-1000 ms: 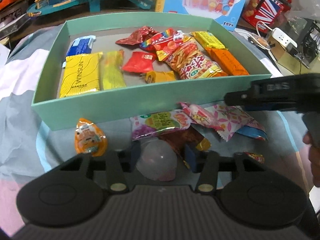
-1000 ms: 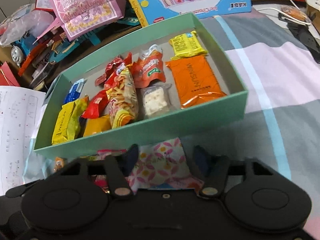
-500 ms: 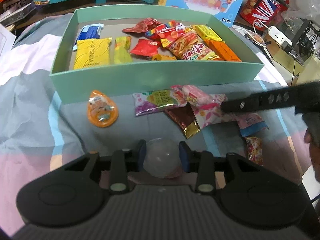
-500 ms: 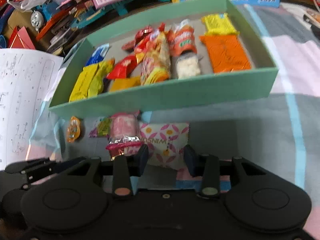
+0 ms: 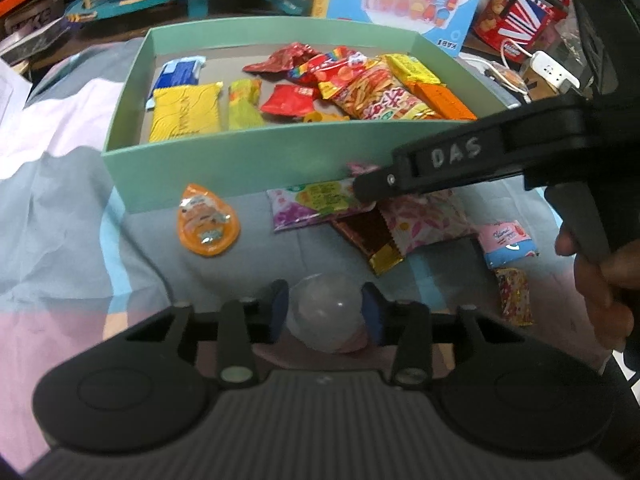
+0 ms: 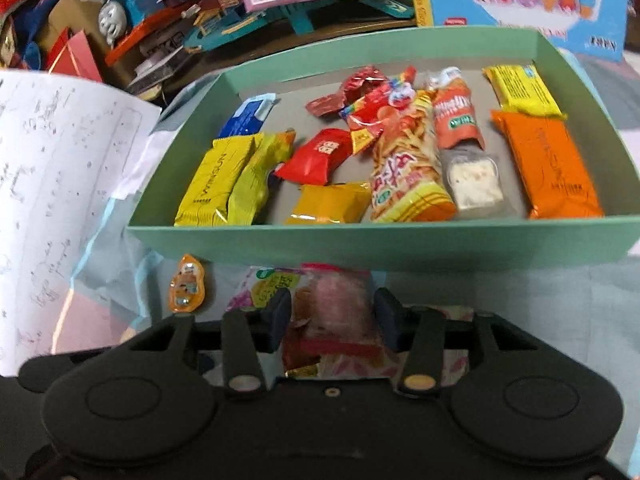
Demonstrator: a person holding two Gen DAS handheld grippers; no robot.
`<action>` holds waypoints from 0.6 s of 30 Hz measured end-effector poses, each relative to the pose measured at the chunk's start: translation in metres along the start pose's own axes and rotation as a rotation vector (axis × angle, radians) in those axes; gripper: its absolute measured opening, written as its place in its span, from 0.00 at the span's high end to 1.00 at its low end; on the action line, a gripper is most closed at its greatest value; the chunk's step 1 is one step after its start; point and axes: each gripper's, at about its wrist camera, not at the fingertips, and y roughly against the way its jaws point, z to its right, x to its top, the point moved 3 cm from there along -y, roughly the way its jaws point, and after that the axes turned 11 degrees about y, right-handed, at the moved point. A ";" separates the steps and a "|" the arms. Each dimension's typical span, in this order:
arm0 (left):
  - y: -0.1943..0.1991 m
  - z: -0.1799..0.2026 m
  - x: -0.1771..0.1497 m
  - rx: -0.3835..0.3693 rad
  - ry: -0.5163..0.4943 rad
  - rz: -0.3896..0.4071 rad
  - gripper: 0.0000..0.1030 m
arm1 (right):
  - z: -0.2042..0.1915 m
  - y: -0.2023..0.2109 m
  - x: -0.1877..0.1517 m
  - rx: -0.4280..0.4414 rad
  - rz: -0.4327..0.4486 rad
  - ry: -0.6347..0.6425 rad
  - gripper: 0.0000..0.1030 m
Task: Organize snacks
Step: 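Grasp a pink wrapped candy with the right tool while the left tool grasps a clear round jelly cup, then lower both snacks into the green tray and open both tools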
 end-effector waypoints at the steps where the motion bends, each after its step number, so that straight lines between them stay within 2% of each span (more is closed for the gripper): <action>1: 0.000 0.001 0.001 -0.008 0.000 0.003 0.66 | -0.002 -0.001 0.000 0.003 -0.009 0.012 0.71; 9: 0.009 -0.004 0.005 -0.017 0.052 0.007 0.67 | -0.003 0.020 -0.009 0.005 -0.003 0.013 0.71; 15: 0.033 -0.003 0.019 -0.043 0.063 0.056 0.67 | -0.007 0.043 -0.001 0.053 0.029 0.006 0.71; 18: 0.043 -0.007 0.036 -0.052 0.072 0.094 0.66 | -0.009 0.054 0.011 0.073 0.059 0.003 0.71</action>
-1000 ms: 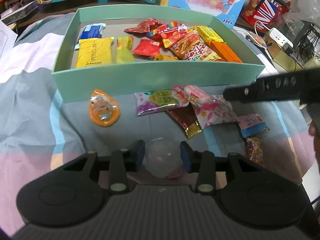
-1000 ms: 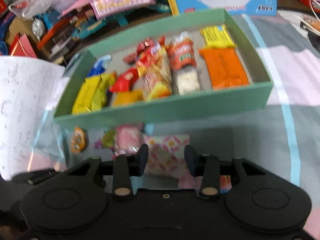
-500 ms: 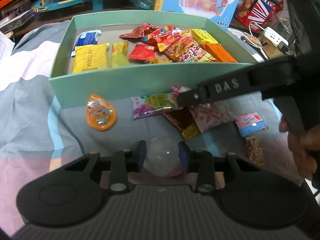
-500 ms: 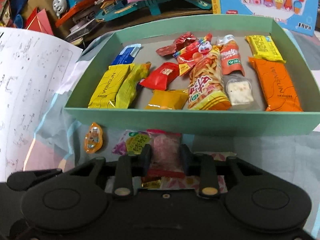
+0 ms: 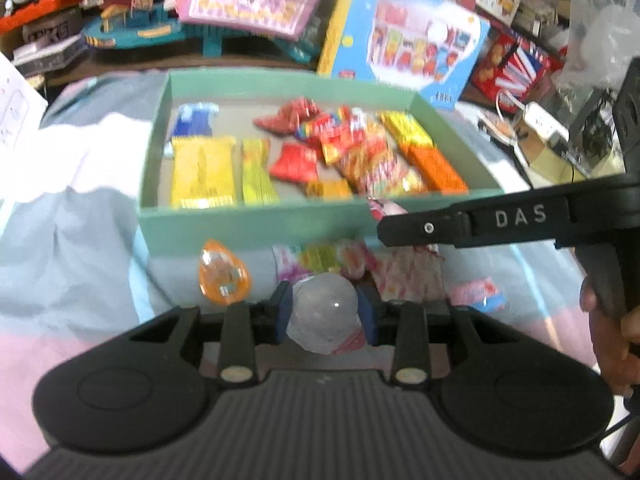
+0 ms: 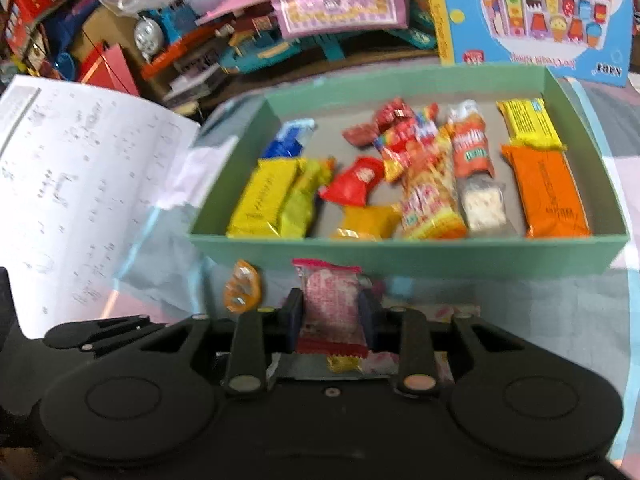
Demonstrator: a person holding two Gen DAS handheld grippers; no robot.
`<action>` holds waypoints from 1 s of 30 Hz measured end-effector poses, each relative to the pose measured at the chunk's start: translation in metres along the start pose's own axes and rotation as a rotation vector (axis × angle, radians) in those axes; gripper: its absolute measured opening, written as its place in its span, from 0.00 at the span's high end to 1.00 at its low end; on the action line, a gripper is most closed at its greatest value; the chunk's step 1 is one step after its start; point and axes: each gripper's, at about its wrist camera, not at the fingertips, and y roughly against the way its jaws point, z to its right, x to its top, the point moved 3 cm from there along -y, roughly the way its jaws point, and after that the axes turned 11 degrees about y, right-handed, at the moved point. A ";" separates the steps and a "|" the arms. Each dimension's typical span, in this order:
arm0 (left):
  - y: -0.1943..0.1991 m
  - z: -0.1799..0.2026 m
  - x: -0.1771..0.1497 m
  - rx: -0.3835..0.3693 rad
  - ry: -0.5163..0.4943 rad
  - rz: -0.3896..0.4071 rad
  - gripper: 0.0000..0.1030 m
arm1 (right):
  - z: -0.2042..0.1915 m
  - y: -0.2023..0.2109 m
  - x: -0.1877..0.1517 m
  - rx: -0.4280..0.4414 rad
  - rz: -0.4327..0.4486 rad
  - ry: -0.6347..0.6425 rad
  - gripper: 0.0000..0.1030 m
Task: Organize snacks
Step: 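Lower both snacks into the green tray and open both tools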
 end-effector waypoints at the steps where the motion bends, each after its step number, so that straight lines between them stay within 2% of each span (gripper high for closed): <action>1: 0.002 -0.001 0.007 -0.001 0.003 0.012 0.66 | 0.000 0.002 0.005 0.000 0.011 0.000 0.71; 7: -0.012 -0.009 0.062 0.028 0.002 0.071 0.66 | 0.009 -0.001 0.054 -0.023 0.071 -0.025 0.71; 14: -0.058 -0.024 0.127 0.064 0.034 0.071 0.66 | 0.031 -0.044 0.110 -0.017 0.081 -0.094 0.71; 24: -0.122 -0.045 0.178 0.126 0.045 0.046 0.66 | 0.047 -0.120 0.159 0.006 0.058 -0.116 0.71; 26: -0.129 -0.048 0.186 0.140 0.048 0.056 0.66 | 0.048 -0.130 0.167 0.014 0.065 -0.119 0.68; 27: -0.131 -0.050 0.189 0.150 0.053 0.066 0.59 | 0.048 -0.134 0.172 0.022 0.071 -0.127 0.68; 28: -0.133 -0.052 0.191 0.162 0.062 0.074 0.49 | 0.049 -0.137 0.175 0.025 0.075 -0.136 0.57; 29: -0.134 -0.053 0.193 0.175 0.073 0.079 0.25 | 0.050 -0.139 0.178 0.031 0.074 -0.148 0.33; 30: -0.133 -0.055 0.192 0.190 0.083 0.095 0.12 | 0.052 -0.139 0.179 0.032 0.075 -0.159 0.22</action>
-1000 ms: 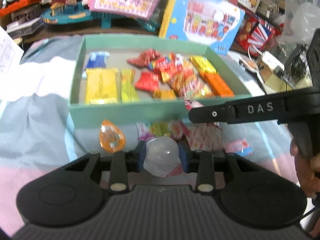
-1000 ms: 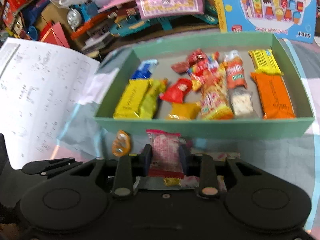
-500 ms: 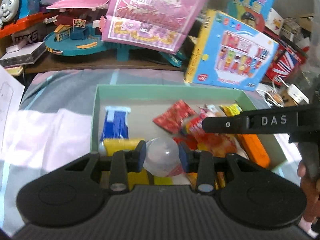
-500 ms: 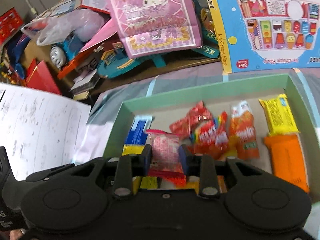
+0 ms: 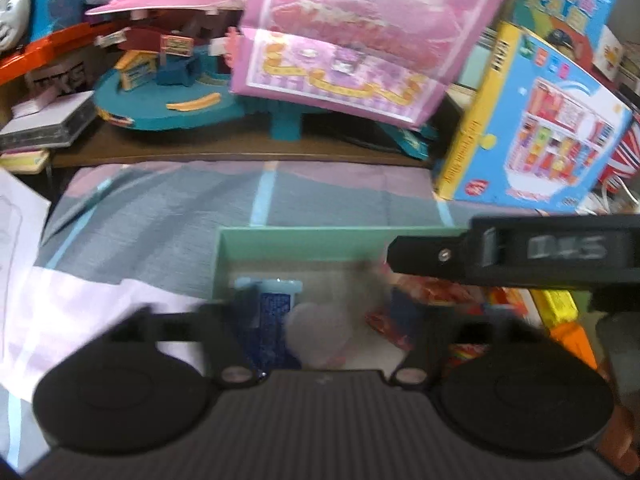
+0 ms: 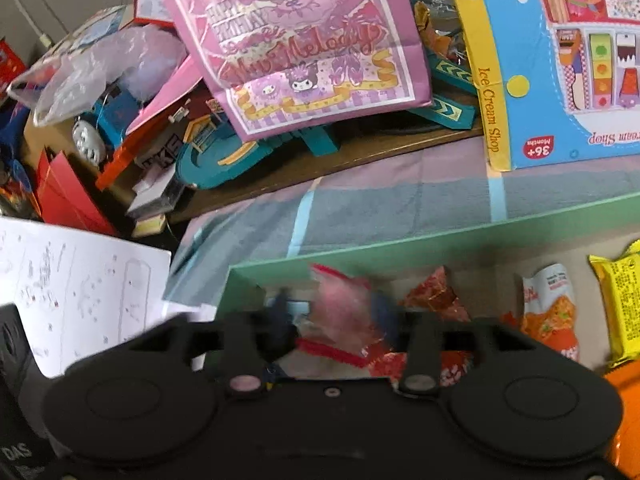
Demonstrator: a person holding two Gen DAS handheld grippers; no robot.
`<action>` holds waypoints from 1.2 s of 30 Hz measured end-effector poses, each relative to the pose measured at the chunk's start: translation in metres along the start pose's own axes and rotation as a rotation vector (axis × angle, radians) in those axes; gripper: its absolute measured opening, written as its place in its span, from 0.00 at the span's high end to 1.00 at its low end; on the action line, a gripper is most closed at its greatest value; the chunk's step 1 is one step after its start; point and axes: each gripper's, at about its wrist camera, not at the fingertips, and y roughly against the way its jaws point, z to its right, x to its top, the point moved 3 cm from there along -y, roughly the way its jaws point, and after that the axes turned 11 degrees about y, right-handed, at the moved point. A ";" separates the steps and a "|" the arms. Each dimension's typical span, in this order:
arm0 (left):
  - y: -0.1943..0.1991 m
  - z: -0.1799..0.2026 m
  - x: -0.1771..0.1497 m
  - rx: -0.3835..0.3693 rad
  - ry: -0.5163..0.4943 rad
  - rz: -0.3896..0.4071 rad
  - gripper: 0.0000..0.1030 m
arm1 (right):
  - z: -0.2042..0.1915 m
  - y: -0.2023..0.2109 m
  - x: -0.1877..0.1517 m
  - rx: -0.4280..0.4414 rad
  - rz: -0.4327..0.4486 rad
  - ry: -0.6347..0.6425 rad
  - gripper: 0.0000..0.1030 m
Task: Organize snacks
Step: 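Lower both snacks into the green tray and open both tools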
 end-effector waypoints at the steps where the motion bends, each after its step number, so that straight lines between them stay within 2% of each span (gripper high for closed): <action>1: 0.002 -0.001 0.000 0.009 0.004 0.015 0.09 | 0.000 0.001 0.000 -0.006 0.009 -0.003 0.10; 9: 0.020 0.000 -0.015 0.002 0.028 -0.009 0.00 | 0.004 0.027 -0.013 -0.011 0.033 -0.005 0.00; 25: 0.114 0.015 -0.069 -0.050 -0.015 0.010 0.00 | -0.024 0.124 -0.067 -0.042 0.080 0.062 0.00; 30: 0.129 0.004 -0.098 -0.030 -0.021 -0.009 0.00 | -0.035 0.148 -0.095 -0.072 0.099 0.135 0.00; 36: 0.127 -0.018 -0.132 0.008 -0.006 -0.063 0.00 | -0.034 0.153 -0.126 -0.055 0.030 0.118 0.00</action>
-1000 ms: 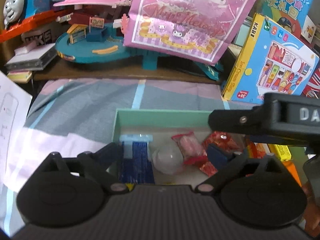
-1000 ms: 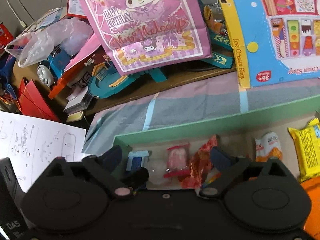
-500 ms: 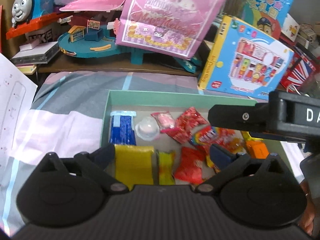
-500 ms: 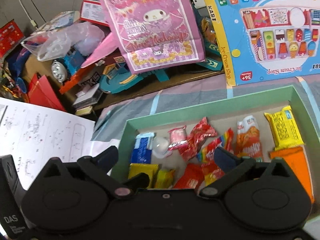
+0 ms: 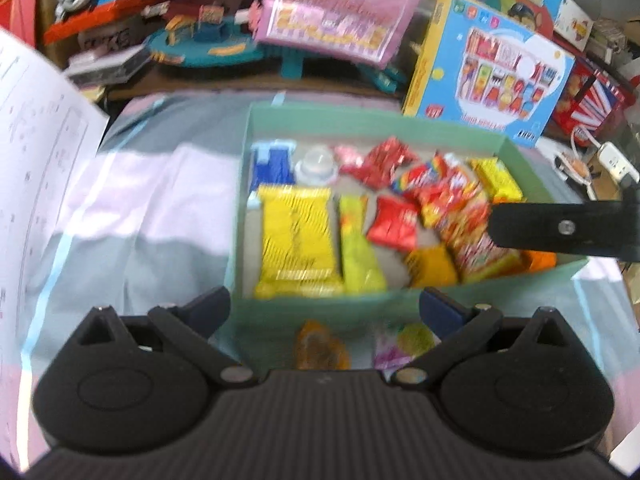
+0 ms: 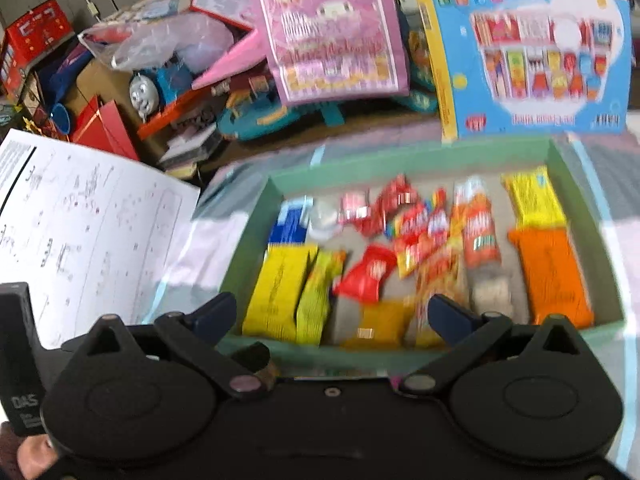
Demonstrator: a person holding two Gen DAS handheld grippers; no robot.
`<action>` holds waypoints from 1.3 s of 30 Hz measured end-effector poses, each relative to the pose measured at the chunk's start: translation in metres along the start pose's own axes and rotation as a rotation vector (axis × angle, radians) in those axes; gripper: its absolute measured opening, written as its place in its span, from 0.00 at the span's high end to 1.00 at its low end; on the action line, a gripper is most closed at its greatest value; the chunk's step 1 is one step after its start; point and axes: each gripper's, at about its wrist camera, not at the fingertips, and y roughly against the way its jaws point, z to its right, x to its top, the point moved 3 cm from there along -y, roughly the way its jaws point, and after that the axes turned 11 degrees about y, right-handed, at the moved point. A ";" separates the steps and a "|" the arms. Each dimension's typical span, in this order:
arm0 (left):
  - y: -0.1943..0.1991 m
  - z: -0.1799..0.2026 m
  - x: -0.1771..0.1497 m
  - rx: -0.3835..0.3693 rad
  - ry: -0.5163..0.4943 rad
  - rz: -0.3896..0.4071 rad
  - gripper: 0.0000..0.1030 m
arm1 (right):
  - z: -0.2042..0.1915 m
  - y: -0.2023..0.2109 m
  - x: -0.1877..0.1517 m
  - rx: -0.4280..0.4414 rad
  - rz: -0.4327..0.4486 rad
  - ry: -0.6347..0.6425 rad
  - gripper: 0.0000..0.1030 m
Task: Organize snacks
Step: 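Lower both snacks into the green tray and open both tools, then grasp a small purple-yellow packet with the right tool while the left tool grasps an orange jelly pouch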
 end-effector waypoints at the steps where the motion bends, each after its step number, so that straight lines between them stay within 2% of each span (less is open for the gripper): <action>1: -0.002 -0.003 -0.005 0.005 0.005 -0.009 0.00 | 0.001 -0.001 -0.005 0.008 -0.014 -0.008 0.00; 3: -0.008 -0.008 -0.014 0.019 0.012 -0.029 0.00 | 0.002 -0.002 -0.016 0.007 -0.026 -0.013 0.02; 5: -0.015 -0.012 -0.023 0.034 0.009 -0.044 0.00 | 0.004 -0.004 -0.028 0.012 -0.047 -0.015 0.14; 7: -0.022 -0.012 -0.028 0.043 0.002 -0.057 0.00 | 0.006 -0.009 -0.037 0.011 -0.075 -0.012 0.40; 8: -0.025 -0.012 -0.030 0.045 -0.003 -0.062 0.02 | 0.007 -0.013 -0.041 0.009 -0.092 -0.013 0.50; 10: -0.031 -0.010 -0.032 0.045 -0.012 -0.064 0.10 | 0.010 -0.022 -0.046 0.007 -0.121 -0.026 0.54; 14: -0.045 -0.008 -0.034 0.021 -0.017 -0.094 0.38 | 0.014 -0.040 -0.053 0.002 -0.155 -0.041 0.58; 18: -0.047 -0.007 -0.035 0.027 -0.051 -0.066 0.49 | 0.017 -0.062 -0.053 0.006 -0.184 -0.045 0.58; 24: -0.041 -0.021 -0.036 0.006 -0.066 -0.064 0.53 | 0.012 -0.072 -0.056 0.025 -0.212 -0.038 0.58; 31: -0.033 -0.041 -0.037 0.006 -0.039 -0.060 0.54 | -0.014 -0.066 -0.071 0.117 -0.285 0.004 0.58; 39: -0.033 -0.046 -0.035 -0.007 -0.039 -0.059 0.54 | -0.029 -0.076 -0.057 0.101 -0.260 0.106 0.56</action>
